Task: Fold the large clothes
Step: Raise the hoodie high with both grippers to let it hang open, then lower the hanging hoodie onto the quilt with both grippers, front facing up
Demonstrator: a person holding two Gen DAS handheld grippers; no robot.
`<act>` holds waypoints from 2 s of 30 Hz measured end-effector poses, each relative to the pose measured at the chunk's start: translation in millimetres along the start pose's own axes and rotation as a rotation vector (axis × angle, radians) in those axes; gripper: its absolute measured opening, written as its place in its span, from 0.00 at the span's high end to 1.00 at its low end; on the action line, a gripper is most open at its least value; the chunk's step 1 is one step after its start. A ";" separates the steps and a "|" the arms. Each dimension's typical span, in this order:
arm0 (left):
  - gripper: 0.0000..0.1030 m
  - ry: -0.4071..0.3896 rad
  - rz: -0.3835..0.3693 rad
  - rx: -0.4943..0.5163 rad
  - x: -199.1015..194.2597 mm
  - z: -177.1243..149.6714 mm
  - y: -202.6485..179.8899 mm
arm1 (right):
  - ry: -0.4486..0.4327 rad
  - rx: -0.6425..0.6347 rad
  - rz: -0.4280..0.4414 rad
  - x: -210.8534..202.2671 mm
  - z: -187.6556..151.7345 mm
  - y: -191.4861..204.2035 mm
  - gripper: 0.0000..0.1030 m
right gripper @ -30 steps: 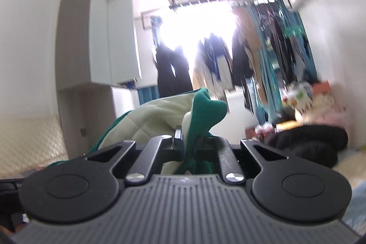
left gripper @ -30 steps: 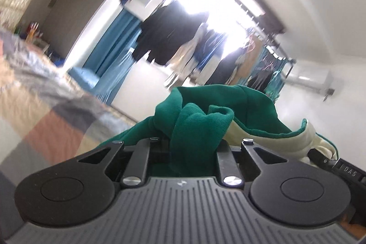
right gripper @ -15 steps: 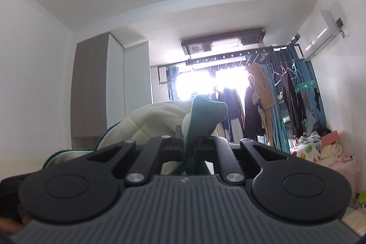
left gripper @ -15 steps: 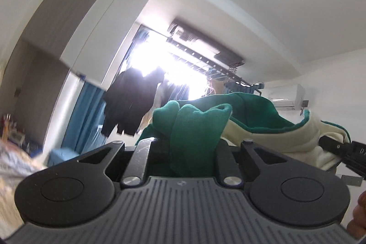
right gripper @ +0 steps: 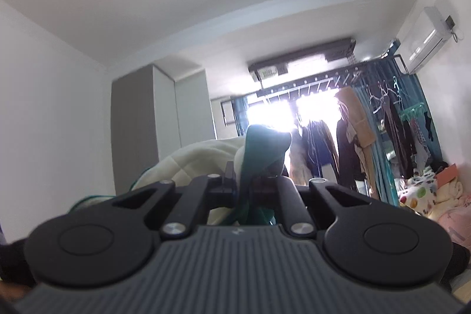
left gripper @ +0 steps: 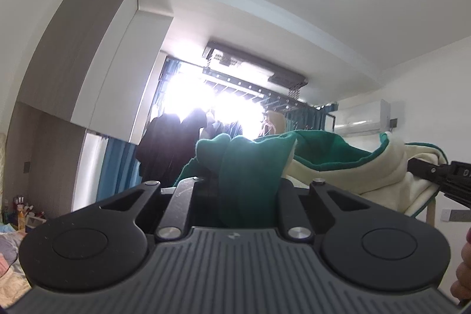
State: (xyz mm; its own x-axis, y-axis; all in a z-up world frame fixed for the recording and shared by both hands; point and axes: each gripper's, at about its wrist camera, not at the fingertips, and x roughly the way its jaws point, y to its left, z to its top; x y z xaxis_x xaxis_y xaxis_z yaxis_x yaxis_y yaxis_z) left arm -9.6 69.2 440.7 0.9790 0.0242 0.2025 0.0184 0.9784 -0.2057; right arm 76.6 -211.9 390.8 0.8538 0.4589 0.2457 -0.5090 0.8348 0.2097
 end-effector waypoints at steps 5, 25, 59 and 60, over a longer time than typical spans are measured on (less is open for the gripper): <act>0.84 0.128 0.050 -0.020 65.8 -78.8 55.8 | 0.127 -0.056 -0.058 48.2 -67.0 -10.9 0.90; 0.84 0.607 0.224 -0.064 468.0 -531.1 301.9 | 0.532 -0.035 -0.202 345.5 -482.5 -122.7 0.90; 0.32 0.803 0.175 0.101 407.1 -559.0 286.1 | 0.772 -0.022 -0.163 314.5 -534.6 -89.6 0.46; 0.32 0.802 0.176 0.089 397.2 -549.7 281.9 | 0.765 -0.022 -0.162 304.6 -524.5 -83.3 0.46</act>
State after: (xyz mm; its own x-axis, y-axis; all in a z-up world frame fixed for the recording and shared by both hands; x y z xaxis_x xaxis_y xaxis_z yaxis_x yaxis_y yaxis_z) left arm 496.1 241.8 -63.2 0.8142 0.0582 -0.5777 -0.1322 0.9874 -0.0869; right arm 436.2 17.8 -48.2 0.7594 0.4058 -0.5086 -0.3760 0.9116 0.1661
